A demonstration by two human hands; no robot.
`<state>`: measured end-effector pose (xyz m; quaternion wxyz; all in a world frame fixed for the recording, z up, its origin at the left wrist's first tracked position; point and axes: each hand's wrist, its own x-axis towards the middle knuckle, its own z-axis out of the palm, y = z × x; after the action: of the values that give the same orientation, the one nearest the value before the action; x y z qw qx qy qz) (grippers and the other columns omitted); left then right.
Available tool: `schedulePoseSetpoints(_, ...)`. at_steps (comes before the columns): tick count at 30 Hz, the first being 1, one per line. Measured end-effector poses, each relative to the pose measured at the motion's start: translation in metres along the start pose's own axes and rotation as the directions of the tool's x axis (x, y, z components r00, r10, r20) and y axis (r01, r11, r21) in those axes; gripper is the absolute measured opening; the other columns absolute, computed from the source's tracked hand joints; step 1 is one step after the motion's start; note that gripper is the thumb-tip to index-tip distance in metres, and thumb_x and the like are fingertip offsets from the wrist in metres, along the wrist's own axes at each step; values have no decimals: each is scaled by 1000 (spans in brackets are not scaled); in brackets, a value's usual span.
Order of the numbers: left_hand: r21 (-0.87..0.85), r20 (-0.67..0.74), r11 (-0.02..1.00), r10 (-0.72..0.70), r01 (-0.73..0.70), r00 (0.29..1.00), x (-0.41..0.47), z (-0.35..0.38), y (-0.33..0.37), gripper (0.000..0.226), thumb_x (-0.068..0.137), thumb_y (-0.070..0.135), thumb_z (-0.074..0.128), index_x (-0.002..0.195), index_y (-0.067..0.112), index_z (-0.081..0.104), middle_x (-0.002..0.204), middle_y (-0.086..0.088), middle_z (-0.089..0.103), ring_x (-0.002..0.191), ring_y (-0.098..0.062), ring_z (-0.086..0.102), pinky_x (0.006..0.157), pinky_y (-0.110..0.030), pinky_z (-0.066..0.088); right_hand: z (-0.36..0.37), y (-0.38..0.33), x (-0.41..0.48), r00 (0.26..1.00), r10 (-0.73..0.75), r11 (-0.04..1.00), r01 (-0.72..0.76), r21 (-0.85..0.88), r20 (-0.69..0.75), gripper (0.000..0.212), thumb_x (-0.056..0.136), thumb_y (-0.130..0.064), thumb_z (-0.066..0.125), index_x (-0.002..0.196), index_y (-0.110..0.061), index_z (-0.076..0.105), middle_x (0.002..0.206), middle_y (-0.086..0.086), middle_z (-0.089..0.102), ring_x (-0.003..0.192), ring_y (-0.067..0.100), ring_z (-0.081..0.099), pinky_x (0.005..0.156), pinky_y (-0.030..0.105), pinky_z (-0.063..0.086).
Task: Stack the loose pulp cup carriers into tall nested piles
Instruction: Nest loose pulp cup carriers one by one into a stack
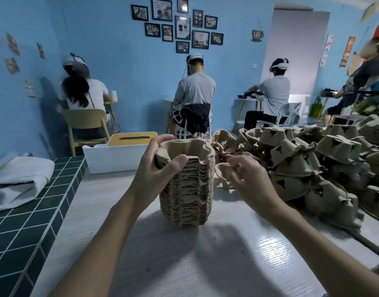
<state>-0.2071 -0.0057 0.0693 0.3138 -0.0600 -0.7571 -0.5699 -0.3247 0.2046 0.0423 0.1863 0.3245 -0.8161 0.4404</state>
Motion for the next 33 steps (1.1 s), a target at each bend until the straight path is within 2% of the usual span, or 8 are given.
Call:
schedulePoseSetpoints(4,-29,-19,999,16,-17,1000,2,3,-5,62,70,51,69,124,26,53,91,18,69,85,-1,66,72,-19,52,6,48,-6,985,148,911,-102,-399,88,43,87,-21,71,129,-18,61,126,1,63,105,25,41,90,38,40)
schedulePoseSetpoints(9,-44,-36,998,35,-37,999,5,9,-10,61,73,45,70,124,18,52,70,13,61,68,-1,60,62,-16,49,12,54,0,993,117,901,-96,-424,25,19,92,-19,63,110,-18,71,107,3,71,96,24,42,83,40,42)
schedulePoseSetpoints(13,-52,-55,997,55,-57,997,5,11,-12,58,73,43,69,122,17,52,75,19,66,72,1,63,64,-13,49,18,45,4,1000,14,907,-16,-421,-9,10,90,-29,67,97,-25,72,94,-4,72,94,21,46,77,36,25)
schedulePoseSetpoints(20,-72,-71,995,70,-75,995,4,16,-12,59,71,46,68,121,21,50,90,25,68,82,1,66,70,-14,51,13,55,-5,972,-18,882,125,-454,233,21,85,-41,71,105,-33,70,109,-21,64,105,17,41,79,35,22)
schedulePoseSetpoints(26,-110,-63,992,60,-67,996,4,17,-10,57,70,44,69,120,24,49,87,19,71,80,-1,68,69,-16,52,8,44,-8,995,-98,982,100,-159,20,11,81,-7,76,86,-17,77,75,-20,64,83,24,49,72,41,48)
schedulePoseSetpoints(29,-130,-65,990,49,-57,997,4,18,-9,59,69,44,69,121,26,47,93,25,69,85,1,67,71,-15,52,-3,20,-2,997,34,983,-22,181,-63,26,87,-1,69,85,-26,72,84,-10,65,83,27,62,69,35,55)
schedulePoseSetpoints(31,-138,-70,989,34,-44,997,4,19,-8,62,68,45,70,123,30,45,100,27,67,92,1,67,75,-16,52,-13,3,2,994,54,951,-21,310,-98,24,92,-1,64,87,-24,67,94,16,60,66,4,64,56,16,53)
schedulePoseSetpoints(33,-145,-77,989,22,-34,997,4,21,-9,72,67,47,72,130,29,42,115,19,63,101,-2,65,83,-21,52,-23,-13,7,981,-28,967,74,245,-189,25,94,-3,61,90,-27,63,93,13,57,57,-3,56,52,8,44)
